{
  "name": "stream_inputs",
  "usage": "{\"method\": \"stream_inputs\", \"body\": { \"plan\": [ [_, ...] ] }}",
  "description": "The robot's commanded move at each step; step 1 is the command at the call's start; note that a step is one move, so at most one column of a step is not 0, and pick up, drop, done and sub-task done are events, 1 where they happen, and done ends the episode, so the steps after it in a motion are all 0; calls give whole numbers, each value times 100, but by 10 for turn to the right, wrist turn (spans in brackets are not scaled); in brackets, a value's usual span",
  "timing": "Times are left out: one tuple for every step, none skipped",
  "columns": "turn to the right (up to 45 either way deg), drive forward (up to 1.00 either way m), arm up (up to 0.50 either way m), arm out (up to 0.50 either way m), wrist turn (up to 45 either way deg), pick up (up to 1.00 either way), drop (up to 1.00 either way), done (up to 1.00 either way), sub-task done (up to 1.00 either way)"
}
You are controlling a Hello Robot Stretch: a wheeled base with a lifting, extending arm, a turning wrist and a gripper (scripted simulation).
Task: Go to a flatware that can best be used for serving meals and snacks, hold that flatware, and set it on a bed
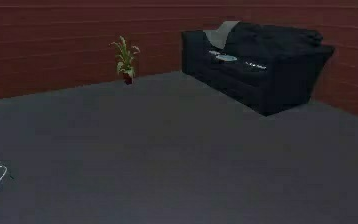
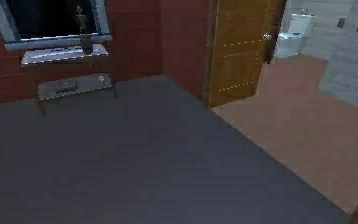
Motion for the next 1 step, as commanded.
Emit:
{"method": "stream_inputs", "body": {
  "plan": [
    [450,0,0,0,0,0,0,0,0]
  ]
}}
